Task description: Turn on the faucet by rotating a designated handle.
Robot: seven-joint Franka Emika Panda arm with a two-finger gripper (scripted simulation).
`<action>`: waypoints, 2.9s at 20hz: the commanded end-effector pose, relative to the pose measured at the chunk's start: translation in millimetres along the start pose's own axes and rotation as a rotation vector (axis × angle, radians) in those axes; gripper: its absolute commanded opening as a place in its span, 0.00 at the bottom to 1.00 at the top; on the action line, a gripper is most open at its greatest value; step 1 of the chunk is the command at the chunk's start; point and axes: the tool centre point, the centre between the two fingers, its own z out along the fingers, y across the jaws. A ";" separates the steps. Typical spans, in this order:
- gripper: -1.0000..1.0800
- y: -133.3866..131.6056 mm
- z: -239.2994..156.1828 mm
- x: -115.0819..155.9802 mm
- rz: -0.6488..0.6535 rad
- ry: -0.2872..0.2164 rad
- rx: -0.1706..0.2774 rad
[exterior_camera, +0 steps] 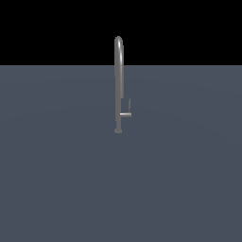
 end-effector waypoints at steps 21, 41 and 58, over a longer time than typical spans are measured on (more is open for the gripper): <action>0.00 18.6 -114.5 5.3 0.084 0.215 0.360; 0.00 120.2 -180.1 52.0 0.259 0.170 0.944; 0.00 190.1 -101.7 170.5 0.493 -0.189 1.319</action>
